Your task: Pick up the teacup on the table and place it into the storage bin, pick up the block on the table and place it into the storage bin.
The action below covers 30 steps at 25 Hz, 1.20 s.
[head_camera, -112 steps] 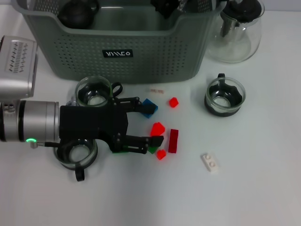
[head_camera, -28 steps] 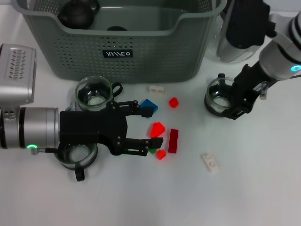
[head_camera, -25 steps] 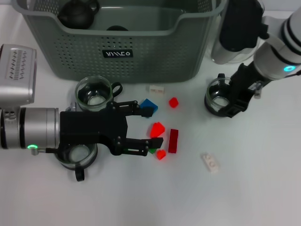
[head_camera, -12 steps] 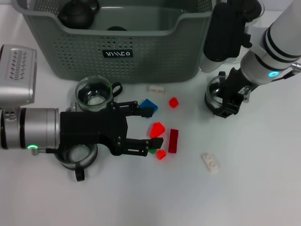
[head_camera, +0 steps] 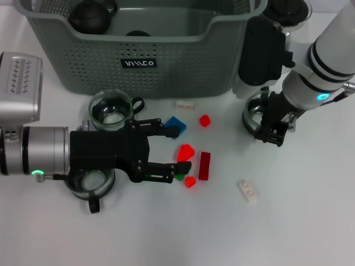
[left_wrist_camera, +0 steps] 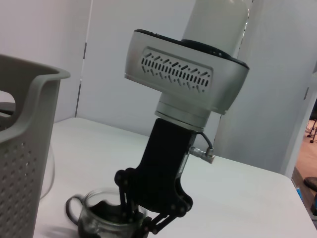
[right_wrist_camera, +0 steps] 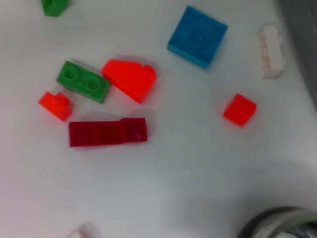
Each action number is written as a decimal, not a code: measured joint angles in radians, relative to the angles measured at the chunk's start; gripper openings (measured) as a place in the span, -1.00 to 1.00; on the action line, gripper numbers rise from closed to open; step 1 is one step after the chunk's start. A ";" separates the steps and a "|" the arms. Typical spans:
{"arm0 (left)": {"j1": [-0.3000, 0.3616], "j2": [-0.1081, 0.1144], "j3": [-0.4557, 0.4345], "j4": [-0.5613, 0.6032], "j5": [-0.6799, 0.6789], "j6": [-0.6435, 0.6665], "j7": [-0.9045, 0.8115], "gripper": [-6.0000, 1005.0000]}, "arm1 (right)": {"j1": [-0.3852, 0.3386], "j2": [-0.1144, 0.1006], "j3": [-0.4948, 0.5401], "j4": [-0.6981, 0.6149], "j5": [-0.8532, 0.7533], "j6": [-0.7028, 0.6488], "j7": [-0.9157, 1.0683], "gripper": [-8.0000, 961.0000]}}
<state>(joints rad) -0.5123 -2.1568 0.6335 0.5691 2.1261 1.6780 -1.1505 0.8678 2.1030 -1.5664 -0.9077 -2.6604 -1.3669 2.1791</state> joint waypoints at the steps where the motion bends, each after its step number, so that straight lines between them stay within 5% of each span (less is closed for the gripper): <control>1: 0.000 0.000 0.000 0.000 0.000 0.000 0.000 0.65 | 0.000 -0.001 0.002 -0.001 0.004 -0.006 -0.002 -0.58; 3: 0.001 0.000 0.000 0.000 0.000 0.000 0.000 0.65 | 0.000 -0.002 0.008 -0.005 0.011 -0.015 -0.006 -0.78; 8: 0.001 0.001 0.000 0.000 0.000 0.000 0.000 0.65 | -0.003 -0.005 0.064 -0.049 0.046 -0.094 -0.032 -0.88; 16: 0.005 0.003 0.000 0.000 0.000 0.001 0.000 0.65 | 0.002 -0.005 0.260 -0.320 0.161 -0.413 -0.044 -0.88; 21: 0.014 0.002 0.000 0.004 0.000 0.001 0.000 0.65 | 0.066 -0.007 0.407 -0.423 0.359 -0.509 -0.023 -0.88; 26: 0.014 0.002 0.000 0.005 0.000 0.003 0.000 0.65 | 0.143 -0.010 0.537 -0.380 0.504 -0.490 -0.005 -0.88; 30: 0.010 0.002 0.000 0.005 0.000 0.003 0.000 0.65 | 0.229 -0.036 0.627 -0.301 0.554 -0.369 0.034 -0.88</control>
<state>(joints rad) -0.5020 -2.1549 0.6335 0.5738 2.1261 1.6813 -1.1505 1.0964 2.0666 -0.9391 -1.2090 -2.1066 -1.7356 2.2131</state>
